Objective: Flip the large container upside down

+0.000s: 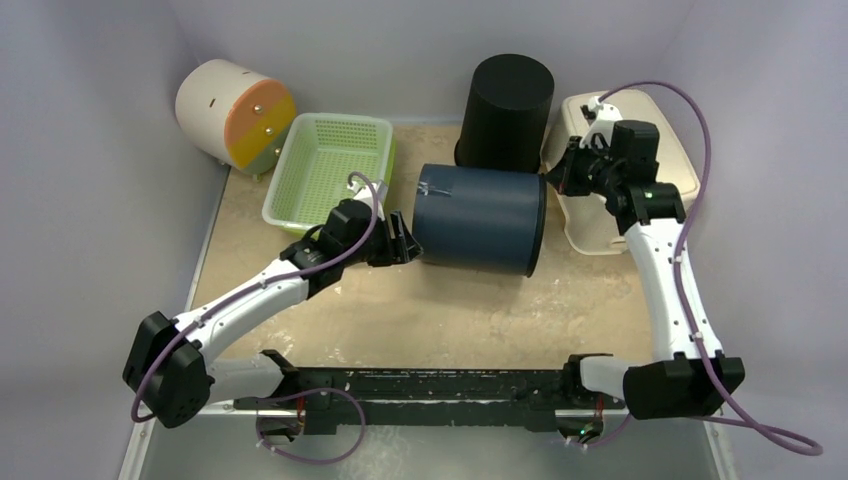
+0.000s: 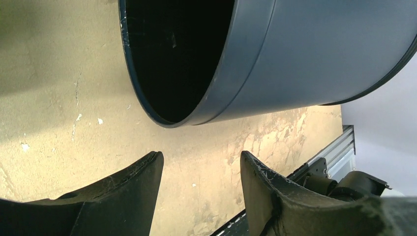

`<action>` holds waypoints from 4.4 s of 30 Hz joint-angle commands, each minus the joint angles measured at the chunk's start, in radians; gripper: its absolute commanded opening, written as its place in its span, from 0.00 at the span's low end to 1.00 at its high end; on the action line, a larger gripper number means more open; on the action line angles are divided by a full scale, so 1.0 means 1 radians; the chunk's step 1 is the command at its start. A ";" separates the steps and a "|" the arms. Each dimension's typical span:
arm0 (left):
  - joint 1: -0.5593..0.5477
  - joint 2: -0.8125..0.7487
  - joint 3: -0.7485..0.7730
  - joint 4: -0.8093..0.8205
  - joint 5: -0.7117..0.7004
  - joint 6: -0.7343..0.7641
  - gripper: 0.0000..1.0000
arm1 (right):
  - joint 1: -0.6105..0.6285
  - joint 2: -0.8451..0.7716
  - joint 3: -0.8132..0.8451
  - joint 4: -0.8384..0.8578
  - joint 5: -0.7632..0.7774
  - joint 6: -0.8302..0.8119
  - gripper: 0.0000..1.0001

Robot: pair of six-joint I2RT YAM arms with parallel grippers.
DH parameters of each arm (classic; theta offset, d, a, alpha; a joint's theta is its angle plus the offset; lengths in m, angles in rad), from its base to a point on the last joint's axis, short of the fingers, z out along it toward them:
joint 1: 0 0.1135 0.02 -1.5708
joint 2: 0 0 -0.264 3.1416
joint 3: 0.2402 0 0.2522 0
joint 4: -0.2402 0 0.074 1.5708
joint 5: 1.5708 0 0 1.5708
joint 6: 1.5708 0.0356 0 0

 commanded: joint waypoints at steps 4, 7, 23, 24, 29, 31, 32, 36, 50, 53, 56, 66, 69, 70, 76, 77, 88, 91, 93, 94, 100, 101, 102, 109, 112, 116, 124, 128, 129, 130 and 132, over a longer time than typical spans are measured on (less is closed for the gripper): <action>0.007 0.018 0.002 0.088 0.003 0.025 0.59 | 0.005 -0.029 0.046 -0.018 0.016 0.003 0.00; 0.007 0.026 0.003 0.096 0.009 0.030 0.59 | 0.005 -0.035 0.017 -0.032 0.044 0.034 0.31; 0.008 0.049 -0.014 0.118 0.013 0.032 0.58 | 0.003 0.000 -0.211 0.106 -0.044 0.145 0.41; 0.008 0.051 -0.014 0.119 0.011 0.032 0.59 | 0.003 0.004 -0.217 0.111 -0.049 0.141 0.36; 0.009 0.068 -0.025 0.139 0.011 0.025 0.56 | 0.003 0.003 -0.260 0.133 -0.063 0.128 0.14; 0.010 0.079 -0.029 0.151 0.011 0.025 0.55 | 0.004 -0.004 -0.268 0.138 -0.060 0.125 0.00; 0.010 0.084 -0.031 0.158 0.011 0.024 0.54 | 0.003 -0.007 -0.268 0.142 -0.058 0.119 0.00; 0.010 0.120 -0.034 0.190 0.015 0.030 0.51 | 0.003 -0.027 -0.198 0.099 0.025 0.075 0.00; 0.096 0.032 0.203 0.031 -0.082 0.120 0.55 | 0.003 0.004 0.005 -0.022 0.144 0.023 0.00; 0.168 0.031 0.217 0.060 -0.049 0.100 0.55 | 0.003 0.020 0.071 -0.072 0.145 0.006 0.00; 0.196 0.041 0.218 0.077 -0.034 0.092 0.55 | 0.005 0.037 0.168 -0.140 0.169 -0.019 0.00; 0.197 0.078 0.229 0.119 0.005 0.070 0.55 | 0.034 0.067 0.351 -0.264 0.213 -0.029 0.00; 0.196 0.080 0.231 0.115 0.014 0.073 0.55 | 0.061 0.077 0.400 -0.277 0.202 -0.035 0.00; 0.196 0.081 0.231 0.115 0.015 0.074 0.55 | 0.080 0.080 0.423 -0.280 0.199 -0.034 0.00; 0.196 0.086 0.219 0.136 0.027 0.063 0.55 | 0.208 0.143 0.505 -0.310 0.247 -0.013 0.00; 0.196 0.088 0.216 0.138 0.029 0.063 0.55 | 0.224 0.151 0.504 -0.308 0.251 -0.009 0.00; 0.197 0.082 0.195 0.142 0.035 0.059 0.55 | 0.449 0.278 0.521 -0.275 0.381 0.050 0.00; 0.197 0.073 0.189 0.143 0.037 0.058 0.55 | 0.499 0.315 0.534 -0.279 0.442 0.066 0.00; 0.198 0.069 0.184 0.138 0.035 0.059 0.55 | 0.520 0.333 0.535 -0.273 0.453 0.076 0.00; 0.198 0.067 0.181 0.136 0.034 0.060 0.55 | 0.528 0.339 0.532 -0.267 0.453 0.081 0.00; 0.198 0.054 0.161 0.130 0.027 0.061 0.55 | 0.543 0.341 0.470 -0.195 0.446 0.102 0.00; 0.200 0.053 0.158 0.129 0.028 0.061 0.55 | 0.543 0.341 0.454 -0.180 0.445 0.103 0.00; 0.200 0.052 0.157 0.128 0.026 0.063 0.55 | 0.543 0.343 0.438 -0.165 0.443 0.104 0.00; 0.201 0.036 0.144 0.107 0.013 0.072 0.55 | 0.569 0.373 0.353 -0.083 0.398 0.127 0.00; 0.202 0.033 0.141 0.102 0.013 0.072 0.55 | 0.576 0.379 0.336 -0.063 0.404 0.137 0.00; 0.204 0.029 0.139 0.097 0.011 0.072 0.55 | 0.576 0.375 0.314 -0.041 0.420 0.141 0.00; 0.206 0.012 0.137 0.074 0.005 0.073 0.55 | 0.575 0.325 0.238 -0.055 0.513 0.205 0.00; 0.206 -0.005 0.131 0.052 -0.001 0.076 0.55 | 0.566 0.295 0.186 -0.080 0.611 0.257 0.00; 0.206 -0.009 0.130 0.046 -0.003 0.077 0.55 | 0.559 0.287 0.173 -0.083 0.626 0.266 0.03; 0.206 -0.015 0.127 0.041 -0.004 0.078 0.55 | 0.549 0.279 0.159 -0.082 0.635 0.276 0.05; 0.206 -0.026 0.124 0.034 -0.007 0.077 0.55 | 0.517 0.266 0.135 -0.077 0.639 0.283 0.06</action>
